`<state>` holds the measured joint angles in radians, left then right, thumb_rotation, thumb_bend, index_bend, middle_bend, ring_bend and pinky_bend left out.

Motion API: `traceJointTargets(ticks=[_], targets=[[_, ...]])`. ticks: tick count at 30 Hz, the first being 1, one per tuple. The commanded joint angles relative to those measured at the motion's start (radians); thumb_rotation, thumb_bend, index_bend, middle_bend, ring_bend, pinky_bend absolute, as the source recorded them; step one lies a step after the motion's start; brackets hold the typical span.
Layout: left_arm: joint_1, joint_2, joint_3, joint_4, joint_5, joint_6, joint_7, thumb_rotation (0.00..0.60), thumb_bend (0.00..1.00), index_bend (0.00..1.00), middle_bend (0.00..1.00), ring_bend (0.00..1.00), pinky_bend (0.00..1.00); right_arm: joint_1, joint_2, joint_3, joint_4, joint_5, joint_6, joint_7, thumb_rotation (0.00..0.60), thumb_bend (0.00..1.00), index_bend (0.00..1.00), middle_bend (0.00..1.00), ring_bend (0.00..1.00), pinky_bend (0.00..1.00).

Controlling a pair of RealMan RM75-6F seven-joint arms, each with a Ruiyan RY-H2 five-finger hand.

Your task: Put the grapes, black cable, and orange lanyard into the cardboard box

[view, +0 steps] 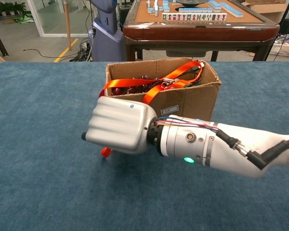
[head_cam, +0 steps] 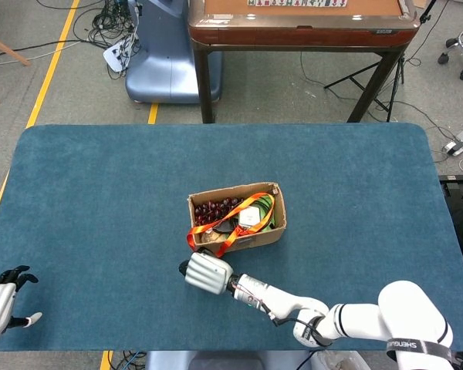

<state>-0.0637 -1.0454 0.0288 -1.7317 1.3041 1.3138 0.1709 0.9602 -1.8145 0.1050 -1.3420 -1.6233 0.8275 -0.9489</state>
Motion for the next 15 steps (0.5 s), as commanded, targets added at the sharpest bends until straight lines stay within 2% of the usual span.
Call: traceJointTargets(ticks=[1,15], targets=[[0.000,-0.001,-0.001,0.000,-0.003,0.000,0.003,0.600,0.01,0.34,0.17,0.16,0.36,0.001,-0.008,0.005,0.009,0.012,0.000,-0.005,0.600,0.22,0.39,0.96,0.95,1.00],[0.002,0.000,0.000,0.001,0.005,0.005,-0.006,0.600,0.01,0.34,0.17,0.16,0.36,0.017,-0.040,-0.010,0.061,0.003,0.013,0.016,0.600,0.26,0.47,0.96,0.95,1.00]])
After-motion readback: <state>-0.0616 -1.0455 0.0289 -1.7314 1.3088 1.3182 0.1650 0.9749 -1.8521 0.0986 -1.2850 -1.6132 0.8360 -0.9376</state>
